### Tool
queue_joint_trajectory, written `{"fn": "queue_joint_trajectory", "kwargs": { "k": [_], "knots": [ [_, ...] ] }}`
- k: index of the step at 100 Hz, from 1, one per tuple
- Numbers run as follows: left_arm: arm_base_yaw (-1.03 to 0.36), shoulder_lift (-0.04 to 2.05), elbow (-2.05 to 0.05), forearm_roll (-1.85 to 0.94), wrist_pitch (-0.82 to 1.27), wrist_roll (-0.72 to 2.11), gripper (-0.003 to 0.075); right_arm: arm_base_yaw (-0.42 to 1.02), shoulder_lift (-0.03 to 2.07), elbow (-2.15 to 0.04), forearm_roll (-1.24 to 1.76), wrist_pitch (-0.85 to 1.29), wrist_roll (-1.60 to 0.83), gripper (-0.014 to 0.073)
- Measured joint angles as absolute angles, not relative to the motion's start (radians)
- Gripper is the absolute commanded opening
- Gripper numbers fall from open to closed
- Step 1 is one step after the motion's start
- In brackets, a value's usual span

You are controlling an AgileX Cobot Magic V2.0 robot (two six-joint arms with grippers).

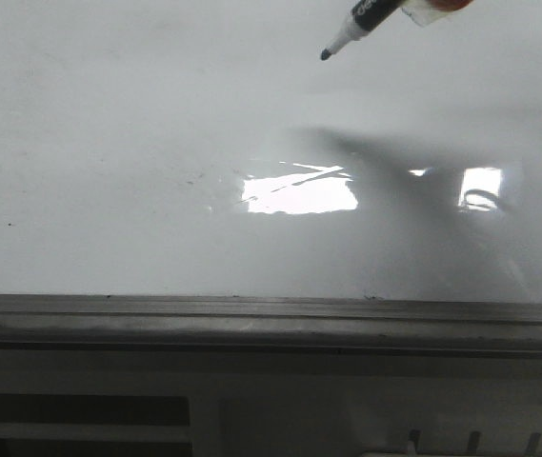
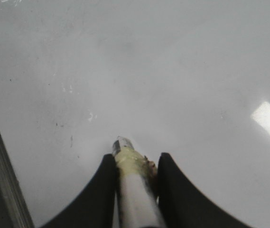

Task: Write number 6 on whiteboard

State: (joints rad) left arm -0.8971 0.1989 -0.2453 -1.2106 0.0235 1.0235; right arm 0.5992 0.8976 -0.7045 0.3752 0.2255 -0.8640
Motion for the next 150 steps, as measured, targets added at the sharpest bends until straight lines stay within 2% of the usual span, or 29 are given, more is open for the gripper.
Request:
{"fn": "queue_joint_trajectory", "kwargs": {
  "k": [29, 44, 56, 69, 150],
  "knots": [
    [-0.897, 0.199, -0.245, -1.211, 0.023, 1.024, -0.0019, 0.599, 0.896, -0.704, 0.462, 0.226, -0.864, -0.0054],
    [-0.897, 0.199, -0.245, -1.211, 0.023, 1.024, -0.0019, 0.599, 0.826, -0.704, 0.693, 0.341, -0.864, -0.0064],
    [-0.897, 0.199, -0.245, -1.211, 0.023, 1.024, -0.0019, 0.599, 0.764, -0.705, 0.757, 0.471, -0.864, -0.0067],
    [-0.897, 0.199, -0.245, -1.211, 0.023, 1.024, -0.0019, 0.599, 0.728, -0.707, 0.732, 0.541, -0.864, -0.0067],
    [-0.897, 0.199, -0.245, -1.211, 0.022, 1.024, -0.0019, 0.599, 0.726, -0.708, 0.658, 0.561, -0.864, -0.0067]
  ]
}}
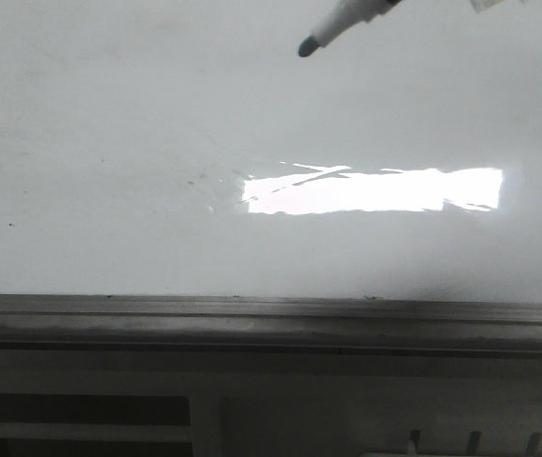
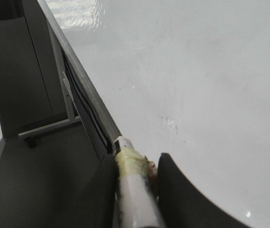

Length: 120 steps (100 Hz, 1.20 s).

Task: Write number 6 on whiteboard

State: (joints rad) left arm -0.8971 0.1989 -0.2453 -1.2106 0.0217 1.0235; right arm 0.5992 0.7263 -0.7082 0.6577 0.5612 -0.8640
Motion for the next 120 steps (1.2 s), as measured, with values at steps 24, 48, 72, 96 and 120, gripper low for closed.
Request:
{"fn": "queue_joint_trajectory", "kwargs": {
  "k": [24, 48, 72, 96, 120],
  "knots": [
    [-0.897, 0.199, -0.245, -1.211, 0.022, 1.024, -0.0019, 0.599, 0.723, -0.708, 0.39, 0.493, -0.546, -0.0067],
    [-0.897, 0.199, -0.245, -1.211, 0.022, 1.024, -0.0019, 0.673, 0.706, -0.708, -0.11, 0.336, 0.03, -0.0067],
    [-0.897, 0.199, -0.245, -1.211, 0.022, 1.024, -0.0019, 0.746, 0.705, -0.708, -0.198, 0.3, 0.102, -0.0064],
    [-0.897, 0.199, -0.243, -1.211, 0.022, 1.024, -0.0019, 0.746, 0.643, -0.65, -0.23, 0.28, 0.102, -0.0064],
    [-0.897, 0.199, -0.243, -1.211, 0.022, 1.024, -0.0019, 0.746, 0.594, -0.476, -0.271, 0.156, 0.102, -0.0064]
  ]
}}
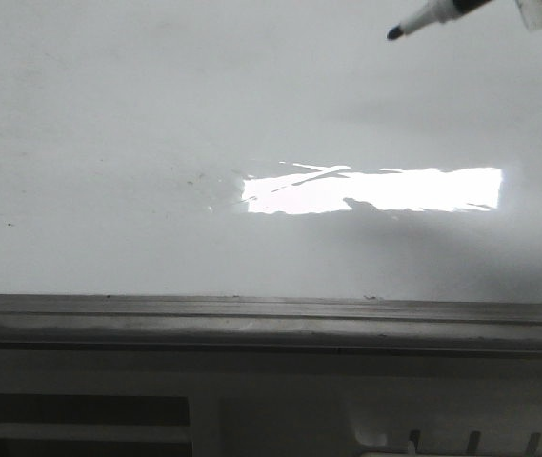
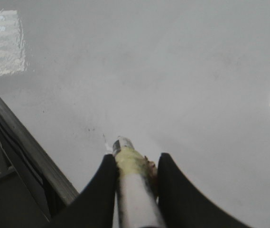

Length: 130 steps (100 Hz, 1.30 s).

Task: Write number 6 on whiteboard

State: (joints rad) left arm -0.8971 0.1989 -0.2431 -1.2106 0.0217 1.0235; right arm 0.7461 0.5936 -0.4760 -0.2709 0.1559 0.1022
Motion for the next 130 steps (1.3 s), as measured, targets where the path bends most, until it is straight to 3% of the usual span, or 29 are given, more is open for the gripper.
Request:
{"fn": "queue_joint_trajectory", "kwargs": {
  "k": [130],
  "knots": [
    [-0.897, 0.199, -0.243, -1.217, -0.053, 1.024, -0.0019, 0.544, 0.809, -0.514, -0.352, 0.061, 0.104, -0.0064]
  ]
}}
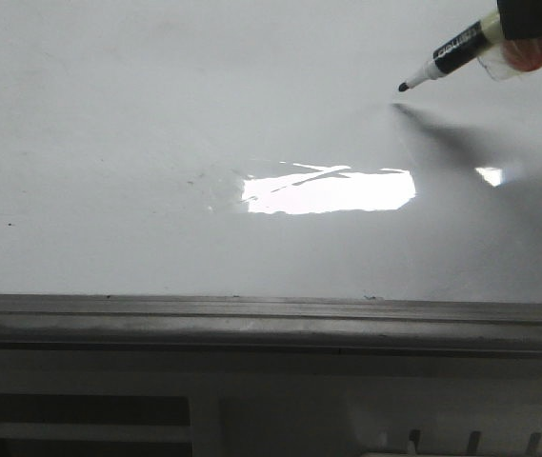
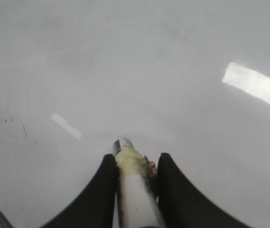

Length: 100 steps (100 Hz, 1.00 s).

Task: Write number 6 on whiteboard

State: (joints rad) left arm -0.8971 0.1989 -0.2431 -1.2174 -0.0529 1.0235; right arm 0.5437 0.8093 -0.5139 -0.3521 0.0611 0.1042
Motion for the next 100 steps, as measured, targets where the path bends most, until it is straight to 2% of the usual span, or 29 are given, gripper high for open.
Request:
{"fn": "queue_joint_trajectory", "kwargs": {
  "k": [54, 81, 100],
  "knots": [
    [-0.897, 0.199, -0.243, -1.217, -0.053, 1.024, -0.0019, 0.551, 0.866, -0.522, -0.305, 0.057, 0.104, -0.0064],
    [-0.897, 0.199, -0.243, -1.219, -0.053, 1.024, -0.0019, 0.665, 0.871, -0.522, -0.292, 0.182, 0.106, -0.0064],
    [-0.897, 0.199, -0.243, -1.219, -0.053, 1.024, -0.0019, 0.684, 0.866, -0.532, -0.271, 0.276, 0.111, -0.0064]
  ]
}}
